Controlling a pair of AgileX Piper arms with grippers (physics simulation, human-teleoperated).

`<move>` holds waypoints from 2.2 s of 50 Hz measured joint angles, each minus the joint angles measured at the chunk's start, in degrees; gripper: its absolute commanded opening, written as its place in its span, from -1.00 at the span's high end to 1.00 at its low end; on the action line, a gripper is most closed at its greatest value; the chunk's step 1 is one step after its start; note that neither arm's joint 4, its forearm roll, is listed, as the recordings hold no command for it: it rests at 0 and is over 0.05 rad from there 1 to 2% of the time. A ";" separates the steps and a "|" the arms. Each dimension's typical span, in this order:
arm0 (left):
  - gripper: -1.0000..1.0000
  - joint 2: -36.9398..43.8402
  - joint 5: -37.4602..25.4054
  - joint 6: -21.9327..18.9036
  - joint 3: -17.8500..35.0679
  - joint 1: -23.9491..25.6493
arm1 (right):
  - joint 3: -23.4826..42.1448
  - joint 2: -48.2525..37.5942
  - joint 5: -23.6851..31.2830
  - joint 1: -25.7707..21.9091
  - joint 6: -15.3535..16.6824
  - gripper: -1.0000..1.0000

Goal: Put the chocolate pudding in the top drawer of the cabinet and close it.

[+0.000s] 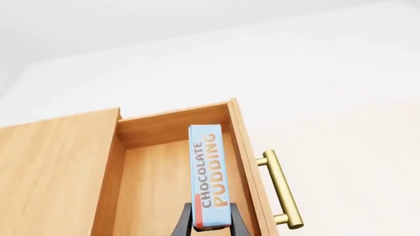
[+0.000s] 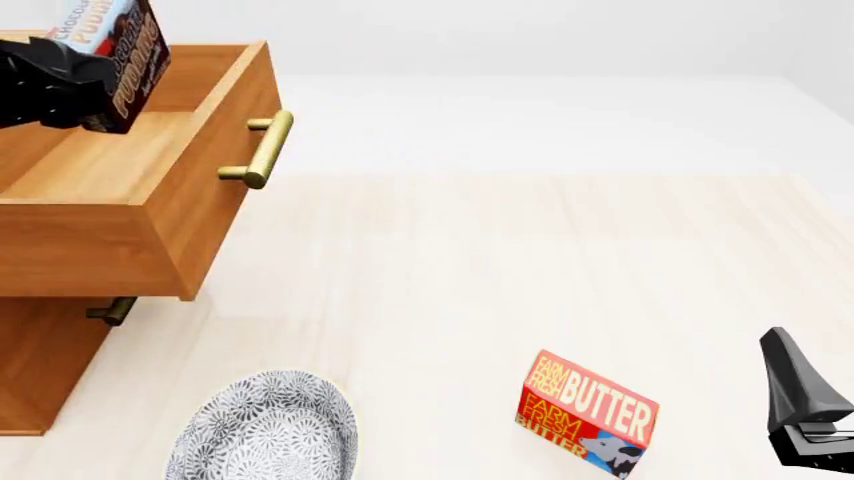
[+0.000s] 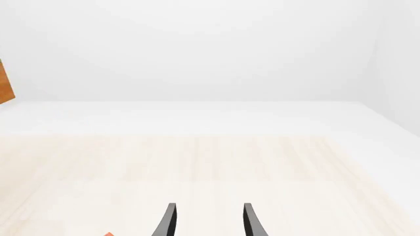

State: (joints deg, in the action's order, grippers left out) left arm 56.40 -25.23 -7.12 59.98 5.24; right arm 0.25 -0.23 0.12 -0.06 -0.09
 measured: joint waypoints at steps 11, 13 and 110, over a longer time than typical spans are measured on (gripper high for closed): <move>1.00 1.79 -0.55 0.00 0.13 -0.89 | 0.00 0.00 0.00 0.00 0.00 -1.00; 1.00 2.11 -0.57 0.07 0.10 -1.09 | 0.00 0.00 0.00 0.00 0.00 -1.00; 1.00 17.17 7.36 2.16 0.78 -9.75 | 0.00 0.00 0.00 0.00 0.00 -1.00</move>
State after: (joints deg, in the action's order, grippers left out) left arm 73.57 -17.87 -4.96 60.76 -4.50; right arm 0.25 -0.23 0.12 -0.06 -0.09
